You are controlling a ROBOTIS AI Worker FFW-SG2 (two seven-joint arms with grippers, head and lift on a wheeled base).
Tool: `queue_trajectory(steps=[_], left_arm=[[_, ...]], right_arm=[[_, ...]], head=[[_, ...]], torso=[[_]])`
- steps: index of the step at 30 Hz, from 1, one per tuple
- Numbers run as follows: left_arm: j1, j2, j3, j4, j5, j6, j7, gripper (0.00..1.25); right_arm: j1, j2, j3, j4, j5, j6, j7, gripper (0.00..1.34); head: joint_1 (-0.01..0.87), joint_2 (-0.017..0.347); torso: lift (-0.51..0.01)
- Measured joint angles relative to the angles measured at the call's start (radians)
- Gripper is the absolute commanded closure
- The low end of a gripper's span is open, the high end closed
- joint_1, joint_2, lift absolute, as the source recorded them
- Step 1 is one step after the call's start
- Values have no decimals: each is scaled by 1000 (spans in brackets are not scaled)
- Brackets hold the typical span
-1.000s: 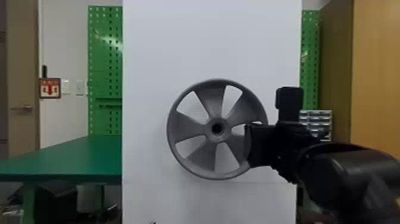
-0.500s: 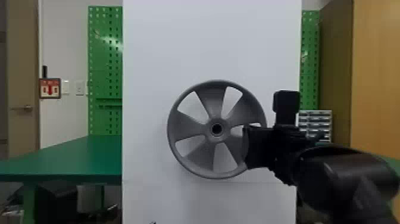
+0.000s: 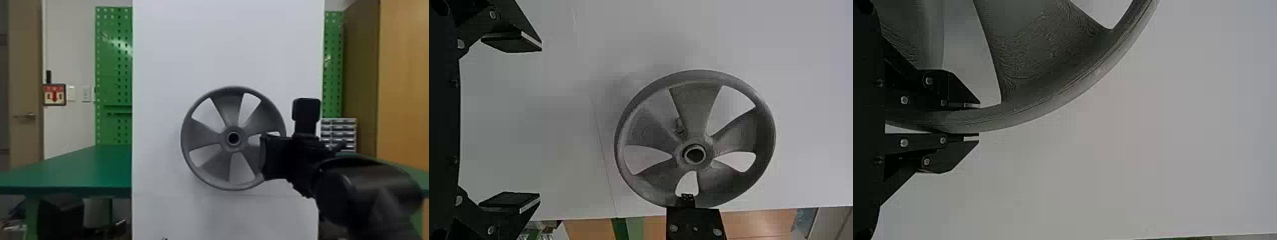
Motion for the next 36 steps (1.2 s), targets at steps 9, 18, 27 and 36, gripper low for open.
queue_trajectory(steps=[9,18,27,36], left_arm=[[0,2,-1,0,1,0,2,211],[1,2,0,0,1,0,2,211],[2,2,1,0,1,1,3,211],[3,2,2,0,1,1,3,211]], right_arm=[[4,2,-2,5,-11,-14,-48,1253],[9,3,0,5,-24,-29,-62,1253],[13,3,3,5,-24,-38,-60,1041],[20,2,18,5,0,-64,-61,280]], head=[[34,29],[34,29],[34,29],[34,29]], torso=[[-494],[-494],[-494],[-494]])
